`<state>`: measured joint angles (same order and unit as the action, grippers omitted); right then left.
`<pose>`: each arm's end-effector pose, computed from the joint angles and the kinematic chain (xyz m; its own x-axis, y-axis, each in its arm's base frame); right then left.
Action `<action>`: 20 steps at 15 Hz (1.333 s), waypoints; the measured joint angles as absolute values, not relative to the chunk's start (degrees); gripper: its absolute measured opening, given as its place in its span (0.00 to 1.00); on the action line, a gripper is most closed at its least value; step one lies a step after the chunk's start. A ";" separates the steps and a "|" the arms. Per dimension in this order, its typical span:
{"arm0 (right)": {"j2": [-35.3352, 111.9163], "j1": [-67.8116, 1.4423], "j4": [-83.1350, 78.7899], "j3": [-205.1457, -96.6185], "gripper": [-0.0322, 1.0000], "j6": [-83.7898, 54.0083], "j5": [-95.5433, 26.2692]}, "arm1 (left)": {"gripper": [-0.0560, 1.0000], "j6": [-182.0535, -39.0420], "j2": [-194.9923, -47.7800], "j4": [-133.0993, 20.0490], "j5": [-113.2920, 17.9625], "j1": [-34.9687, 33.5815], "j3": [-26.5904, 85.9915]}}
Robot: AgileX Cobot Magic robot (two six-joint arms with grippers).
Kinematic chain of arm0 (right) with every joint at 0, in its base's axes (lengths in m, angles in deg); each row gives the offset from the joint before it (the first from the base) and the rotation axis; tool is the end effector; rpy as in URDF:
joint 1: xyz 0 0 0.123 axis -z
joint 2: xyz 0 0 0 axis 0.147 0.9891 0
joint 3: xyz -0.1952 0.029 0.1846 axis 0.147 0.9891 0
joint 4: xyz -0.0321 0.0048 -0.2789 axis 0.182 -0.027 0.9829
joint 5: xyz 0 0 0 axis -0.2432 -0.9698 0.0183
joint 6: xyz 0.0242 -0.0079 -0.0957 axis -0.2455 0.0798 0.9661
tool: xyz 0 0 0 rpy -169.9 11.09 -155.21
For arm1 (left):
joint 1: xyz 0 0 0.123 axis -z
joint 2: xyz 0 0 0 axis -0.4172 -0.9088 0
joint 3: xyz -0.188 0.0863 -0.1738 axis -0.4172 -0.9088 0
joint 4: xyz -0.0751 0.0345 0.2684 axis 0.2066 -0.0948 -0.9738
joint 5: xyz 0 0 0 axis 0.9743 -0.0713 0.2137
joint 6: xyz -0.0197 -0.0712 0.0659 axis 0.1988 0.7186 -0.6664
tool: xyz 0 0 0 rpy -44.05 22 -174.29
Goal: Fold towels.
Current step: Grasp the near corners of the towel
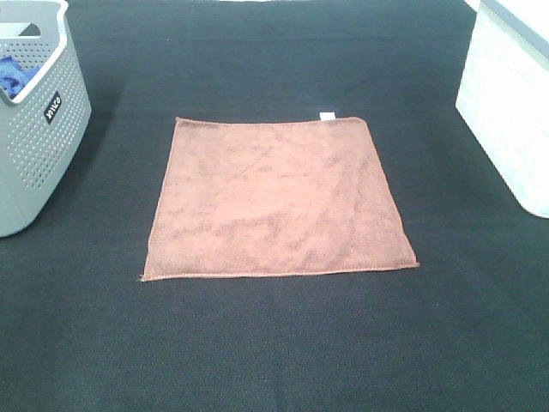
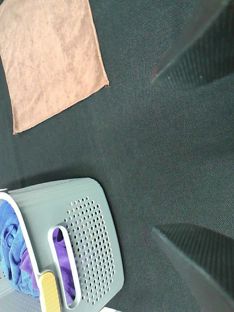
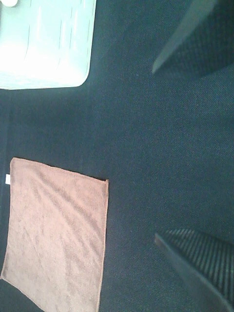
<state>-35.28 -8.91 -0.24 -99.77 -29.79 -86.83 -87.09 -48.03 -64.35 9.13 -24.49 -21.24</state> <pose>0.0402 0.0093 0.2896 -0.4408 -0.0919 -0.8929 -0.1290 0.9909 -0.0384 0.0423 -0.0087 0.2885 -0.4340 0.1368 -0.8905 0.1403 0.9866 0.0832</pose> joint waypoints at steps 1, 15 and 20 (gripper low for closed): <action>-35.28 -8.91 -0.24 -99.77 0.79 -29.79 -86.83 | 0.74 -87.09 -48.03 -64.35 9.13 -24.49 -21.24; -35.28 -8.91 -0.24 -99.77 0.79 -29.79 -86.83 | 0.74 -87.09 -48.03 -64.35 9.13 -24.49 -21.24; -35.28 -8.91 -0.24 -99.77 0.79 -29.79 -86.83 | 0.74 -87.09 -48.03 -64.35 9.13 -24.49 -21.24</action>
